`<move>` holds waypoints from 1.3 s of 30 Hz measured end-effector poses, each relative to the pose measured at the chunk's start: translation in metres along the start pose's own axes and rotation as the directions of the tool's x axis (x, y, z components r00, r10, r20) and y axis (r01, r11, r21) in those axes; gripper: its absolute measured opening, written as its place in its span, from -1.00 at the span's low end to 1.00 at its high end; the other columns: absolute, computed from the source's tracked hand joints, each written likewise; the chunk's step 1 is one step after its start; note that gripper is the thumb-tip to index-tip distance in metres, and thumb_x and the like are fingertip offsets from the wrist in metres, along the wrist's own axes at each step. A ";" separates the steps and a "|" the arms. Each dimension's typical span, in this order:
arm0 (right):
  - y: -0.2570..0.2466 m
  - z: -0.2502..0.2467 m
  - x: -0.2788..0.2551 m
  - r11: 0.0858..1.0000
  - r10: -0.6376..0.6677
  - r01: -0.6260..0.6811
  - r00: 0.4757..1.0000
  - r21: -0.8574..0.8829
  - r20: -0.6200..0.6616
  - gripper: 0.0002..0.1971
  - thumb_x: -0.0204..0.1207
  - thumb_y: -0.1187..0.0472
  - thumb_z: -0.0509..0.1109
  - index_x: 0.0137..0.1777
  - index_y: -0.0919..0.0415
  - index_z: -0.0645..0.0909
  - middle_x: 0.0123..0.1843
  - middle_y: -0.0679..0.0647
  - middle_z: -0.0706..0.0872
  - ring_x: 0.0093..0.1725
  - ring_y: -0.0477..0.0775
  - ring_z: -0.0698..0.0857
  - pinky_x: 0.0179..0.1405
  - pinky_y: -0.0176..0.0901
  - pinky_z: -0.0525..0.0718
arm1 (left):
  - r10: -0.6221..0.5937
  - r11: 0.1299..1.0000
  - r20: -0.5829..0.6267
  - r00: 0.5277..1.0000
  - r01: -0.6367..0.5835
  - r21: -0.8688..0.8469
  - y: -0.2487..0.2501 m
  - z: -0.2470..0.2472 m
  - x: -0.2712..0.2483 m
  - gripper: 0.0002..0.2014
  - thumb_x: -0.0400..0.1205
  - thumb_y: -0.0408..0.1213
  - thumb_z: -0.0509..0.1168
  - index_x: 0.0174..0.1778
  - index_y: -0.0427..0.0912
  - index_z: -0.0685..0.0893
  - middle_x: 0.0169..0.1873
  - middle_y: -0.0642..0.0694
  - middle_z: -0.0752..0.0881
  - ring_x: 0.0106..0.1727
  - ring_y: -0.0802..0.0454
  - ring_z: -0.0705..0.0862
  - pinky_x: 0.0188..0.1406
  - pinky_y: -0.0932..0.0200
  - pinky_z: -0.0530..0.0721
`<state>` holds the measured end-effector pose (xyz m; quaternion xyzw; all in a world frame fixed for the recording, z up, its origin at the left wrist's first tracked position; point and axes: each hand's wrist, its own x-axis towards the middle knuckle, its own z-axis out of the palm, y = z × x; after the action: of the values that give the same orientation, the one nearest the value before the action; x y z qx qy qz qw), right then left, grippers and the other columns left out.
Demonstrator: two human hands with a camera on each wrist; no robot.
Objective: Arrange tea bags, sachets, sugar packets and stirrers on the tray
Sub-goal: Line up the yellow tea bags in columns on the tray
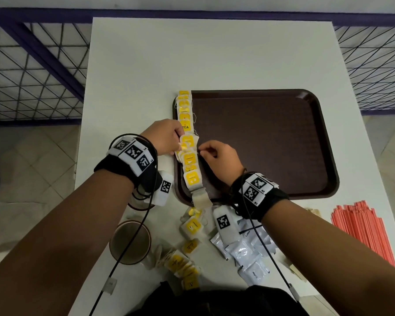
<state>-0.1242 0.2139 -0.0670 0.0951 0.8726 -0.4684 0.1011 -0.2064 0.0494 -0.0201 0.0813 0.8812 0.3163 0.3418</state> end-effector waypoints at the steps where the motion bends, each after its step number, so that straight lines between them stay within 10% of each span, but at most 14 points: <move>1: 0.001 0.000 0.001 1.000 0.007 -0.007 1.000 0.004 -0.009 -0.84 0.54 0.27 0.36 0.07 0.16 0.71 0.01 0.00 0.78 -0.06 -0.11 0.70 -0.01 -0.53 0.56 | -0.002 1.000 -0.006 1.000 0.002 -0.017 -0.001 -0.001 0.000 -0.76 0.48 -0.51 0.40 0.03 -0.22 0.64 -0.23 -0.14 0.74 -0.19 -0.15 0.79 -0.04 -0.05 0.78; 16: -0.006 0.005 0.025 0.999 -0.043 0.044 0.997 -0.011 0.067 -0.67 0.52 0.46 0.22 0.14 0.21 0.72 0.16 0.15 0.75 0.15 0.07 0.70 0.19 -0.30 0.56 | 0.069 0.995 0.222 0.973 -0.052 -0.081 -0.008 -0.001 -0.005 -0.82 0.54 -0.54 0.33 0.01 -0.26 0.67 -0.26 -0.16 0.72 -0.30 0.03 0.70 -0.20 0.20 0.72; 22: -0.016 0.003 0.029 0.990 -0.137 0.138 0.989 -0.019 0.057 -0.65 0.48 0.52 0.21 0.15 0.29 0.71 0.18 0.19 0.73 0.19 0.09 0.67 0.16 -0.46 0.44 | 0.061 0.998 0.084 0.995 -0.061 -0.005 -0.010 -0.001 0.002 -0.83 0.53 -0.52 0.33 -0.01 -0.24 0.70 -0.29 -0.09 0.71 -0.25 -0.04 0.72 -0.07 0.04 0.73; 29: -0.002 0.006 0.018 0.980 0.061 -0.045 0.995 0.194 -0.080 -0.69 0.49 0.53 0.16 0.00 0.22 0.66 -0.01 0.14 0.75 -0.01 0.04 0.73 0.04 -0.28 0.68 | 0.071 0.997 -0.133 0.989 -0.074 -0.015 -0.011 0.002 0.012 -0.80 0.45 -0.47 0.45 -0.05 -0.19 0.73 -0.26 -0.06 0.74 -0.23 0.07 0.72 -0.05 0.10 0.73; 39: -0.006 0.010 0.013 0.973 0.006 -0.005 1.000 0.229 -0.002 -0.74 0.52 0.49 0.23 0.03 0.24 0.68 -0.01 0.09 0.79 0.02 -0.05 0.76 0.14 -0.24 0.68 | 0.093 0.995 -0.138 0.986 -0.089 0.033 -0.008 -0.005 0.009 -0.77 0.42 -0.52 0.43 -0.05 -0.21 0.69 -0.31 -0.03 0.73 -0.32 0.23 0.63 -0.28 0.40 0.52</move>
<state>-0.1370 0.2026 -0.0709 0.1093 0.8125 -0.5656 0.0896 -0.2153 0.0440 -0.0269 0.1036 0.9025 0.3246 0.2634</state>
